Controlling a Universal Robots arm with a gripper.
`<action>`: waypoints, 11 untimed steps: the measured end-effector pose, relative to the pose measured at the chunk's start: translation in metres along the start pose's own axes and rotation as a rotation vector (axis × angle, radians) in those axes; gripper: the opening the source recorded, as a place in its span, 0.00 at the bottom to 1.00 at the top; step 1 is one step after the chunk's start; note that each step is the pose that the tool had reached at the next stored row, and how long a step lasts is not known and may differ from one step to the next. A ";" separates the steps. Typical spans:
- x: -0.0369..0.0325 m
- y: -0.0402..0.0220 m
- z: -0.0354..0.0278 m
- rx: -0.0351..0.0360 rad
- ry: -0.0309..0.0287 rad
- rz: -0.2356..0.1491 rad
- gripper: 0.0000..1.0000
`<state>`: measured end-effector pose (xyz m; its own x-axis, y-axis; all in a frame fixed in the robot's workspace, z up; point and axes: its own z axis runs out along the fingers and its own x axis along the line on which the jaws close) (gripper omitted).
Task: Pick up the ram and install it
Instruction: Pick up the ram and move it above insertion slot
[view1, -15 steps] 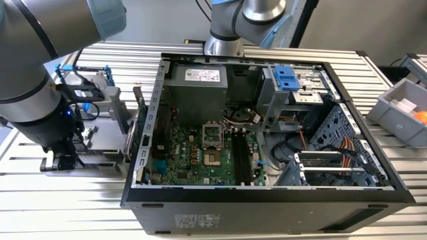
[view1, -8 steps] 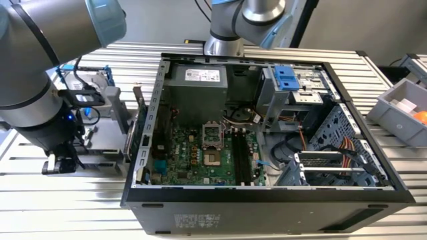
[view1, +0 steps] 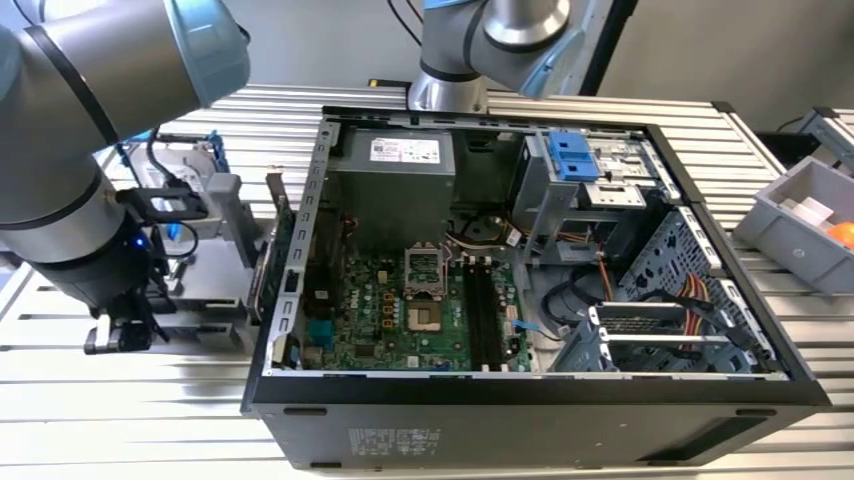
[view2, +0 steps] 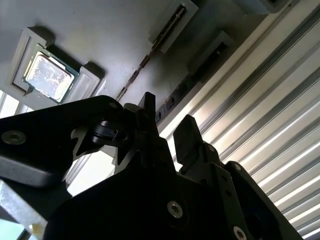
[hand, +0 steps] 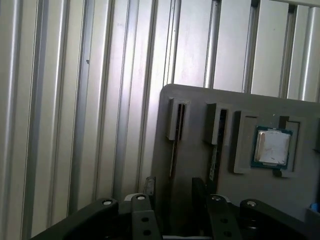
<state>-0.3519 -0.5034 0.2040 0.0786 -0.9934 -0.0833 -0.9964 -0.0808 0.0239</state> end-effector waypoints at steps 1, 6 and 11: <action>0.0001 0.0006 0.0013 -0.0001 0.0001 0.000 1.00; 0.0006 0.0013 0.0083 -0.0001 0.0001 0.000 1.00; 0.0009 0.0016 0.0118 -0.0002 0.0001 0.000 1.00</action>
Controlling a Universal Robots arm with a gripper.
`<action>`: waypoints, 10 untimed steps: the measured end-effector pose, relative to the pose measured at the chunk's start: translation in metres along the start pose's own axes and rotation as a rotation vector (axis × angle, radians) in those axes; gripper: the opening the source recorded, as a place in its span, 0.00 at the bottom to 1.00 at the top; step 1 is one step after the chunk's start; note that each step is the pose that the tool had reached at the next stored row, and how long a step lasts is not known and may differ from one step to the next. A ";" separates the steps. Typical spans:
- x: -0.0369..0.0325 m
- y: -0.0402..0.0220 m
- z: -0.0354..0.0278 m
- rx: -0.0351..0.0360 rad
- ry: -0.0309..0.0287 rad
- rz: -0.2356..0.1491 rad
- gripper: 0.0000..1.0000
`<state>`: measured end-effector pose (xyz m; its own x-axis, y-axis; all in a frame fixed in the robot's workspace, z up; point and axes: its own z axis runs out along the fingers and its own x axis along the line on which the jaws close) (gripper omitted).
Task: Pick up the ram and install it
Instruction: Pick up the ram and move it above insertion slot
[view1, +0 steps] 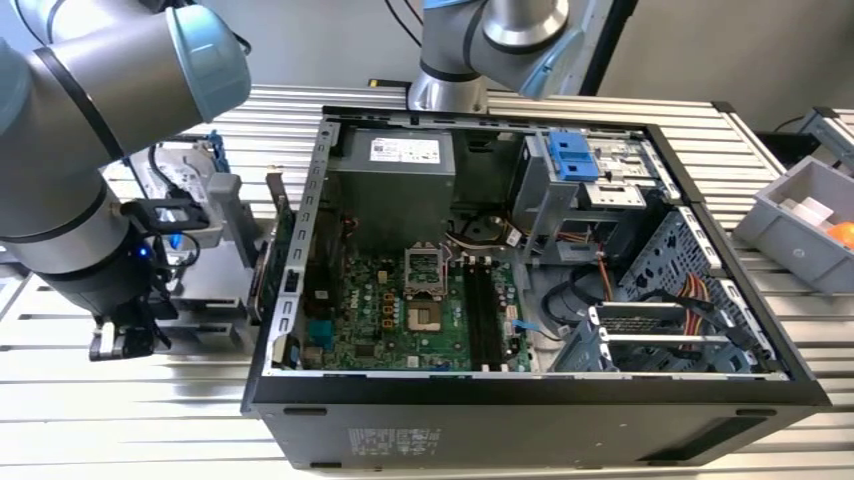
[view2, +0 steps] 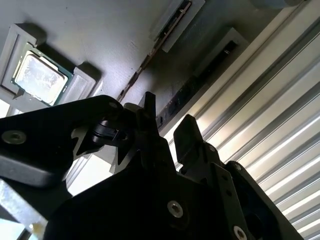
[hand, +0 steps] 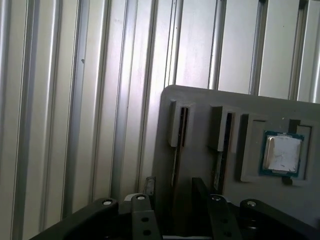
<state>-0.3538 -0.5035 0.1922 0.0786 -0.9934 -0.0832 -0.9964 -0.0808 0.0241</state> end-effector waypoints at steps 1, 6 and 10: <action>0.0000 0.0000 0.0000 -0.0001 0.0000 0.000 1.00; 0.0000 0.0000 0.0000 -0.0003 0.0000 0.000 1.00; 0.0000 0.0000 0.0000 -0.0006 -0.0001 0.000 1.00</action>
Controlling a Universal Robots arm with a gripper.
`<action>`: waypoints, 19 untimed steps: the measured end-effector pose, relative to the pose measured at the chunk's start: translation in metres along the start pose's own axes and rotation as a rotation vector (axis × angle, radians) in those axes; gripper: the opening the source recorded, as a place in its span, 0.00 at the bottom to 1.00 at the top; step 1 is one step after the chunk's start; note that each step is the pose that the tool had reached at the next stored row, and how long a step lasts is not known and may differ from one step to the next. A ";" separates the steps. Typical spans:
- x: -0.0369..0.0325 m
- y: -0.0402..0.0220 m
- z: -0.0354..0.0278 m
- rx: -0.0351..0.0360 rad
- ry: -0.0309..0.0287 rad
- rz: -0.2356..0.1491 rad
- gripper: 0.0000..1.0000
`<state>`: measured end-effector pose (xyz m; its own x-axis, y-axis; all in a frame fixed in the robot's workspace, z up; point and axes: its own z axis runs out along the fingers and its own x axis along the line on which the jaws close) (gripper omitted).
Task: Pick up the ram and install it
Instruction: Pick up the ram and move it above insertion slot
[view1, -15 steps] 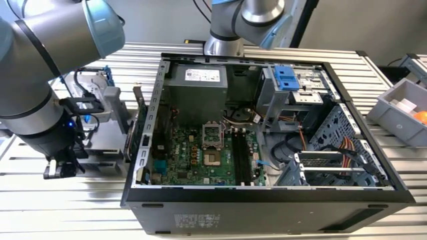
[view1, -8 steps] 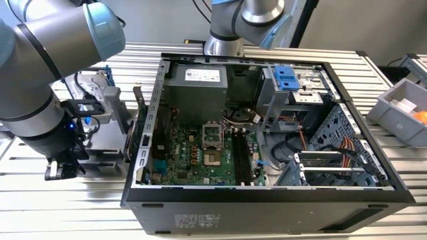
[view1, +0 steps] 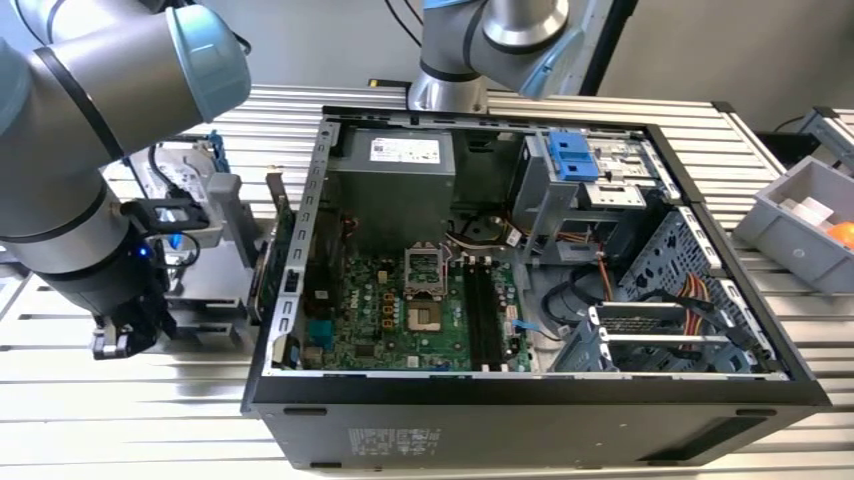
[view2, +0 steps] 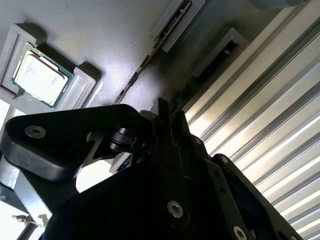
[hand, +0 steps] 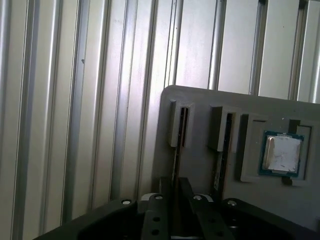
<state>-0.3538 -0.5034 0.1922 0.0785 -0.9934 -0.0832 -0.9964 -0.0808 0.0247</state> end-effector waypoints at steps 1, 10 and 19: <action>0.0000 0.0000 0.0000 0.0000 0.0000 0.000 1.00; 0.0000 0.0000 0.0000 -0.0006 -0.0001 0.000 0.00; 0.0000 0.0000 0.0000 -0.0011 -0.0001 0.000 0.00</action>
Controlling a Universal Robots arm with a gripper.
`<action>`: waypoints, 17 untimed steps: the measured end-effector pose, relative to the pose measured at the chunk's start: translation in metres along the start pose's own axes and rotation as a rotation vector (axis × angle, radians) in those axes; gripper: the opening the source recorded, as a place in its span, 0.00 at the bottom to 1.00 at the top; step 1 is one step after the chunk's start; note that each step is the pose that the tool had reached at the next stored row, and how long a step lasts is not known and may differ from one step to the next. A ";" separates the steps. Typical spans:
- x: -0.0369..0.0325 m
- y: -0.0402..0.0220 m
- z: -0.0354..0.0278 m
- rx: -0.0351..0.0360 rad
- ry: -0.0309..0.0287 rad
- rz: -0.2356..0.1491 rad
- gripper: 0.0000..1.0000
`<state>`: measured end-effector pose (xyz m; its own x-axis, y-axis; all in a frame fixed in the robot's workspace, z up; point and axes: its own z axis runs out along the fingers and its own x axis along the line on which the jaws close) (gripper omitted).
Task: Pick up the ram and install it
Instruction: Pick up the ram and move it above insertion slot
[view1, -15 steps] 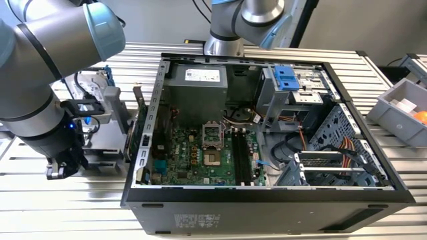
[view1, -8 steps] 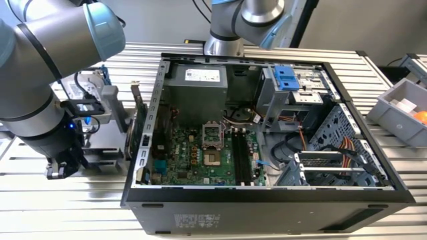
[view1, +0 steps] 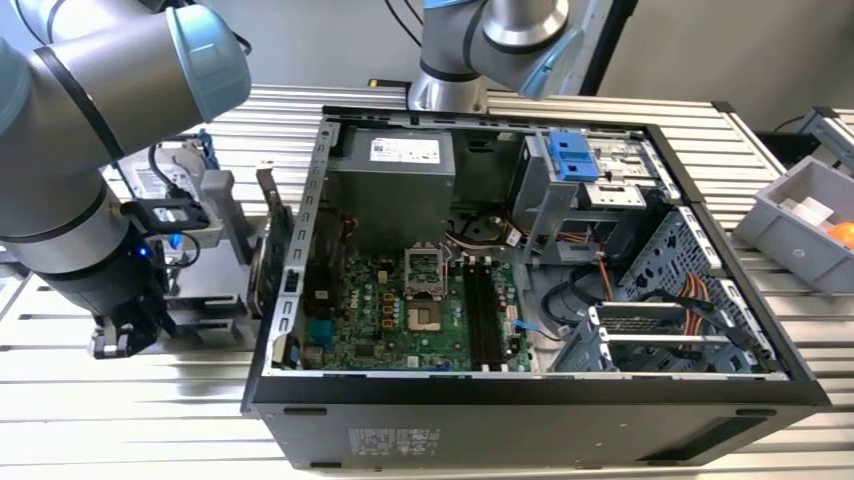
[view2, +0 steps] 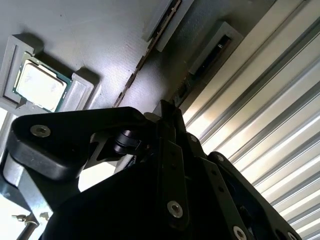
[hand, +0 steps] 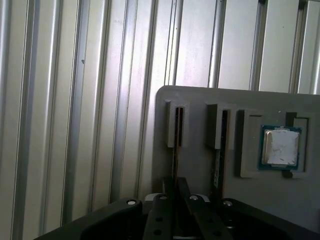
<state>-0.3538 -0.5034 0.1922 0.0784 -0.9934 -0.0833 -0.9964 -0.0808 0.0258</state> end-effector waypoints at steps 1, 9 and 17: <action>0.0000 0.0000 0.0000 -0.0001 0.0000 0.000 0.00; -0.0001 0.0000 -0.0007 -0.0003 -0.0002 0.000 0.00; -0.0011 0.0005 -0.0137 -0.0005 0.0000 0.000 0.00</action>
<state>-0.3539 -0.5034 0.2059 0.0784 -0.9934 -0.0833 -0.9964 -0.0808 0.0263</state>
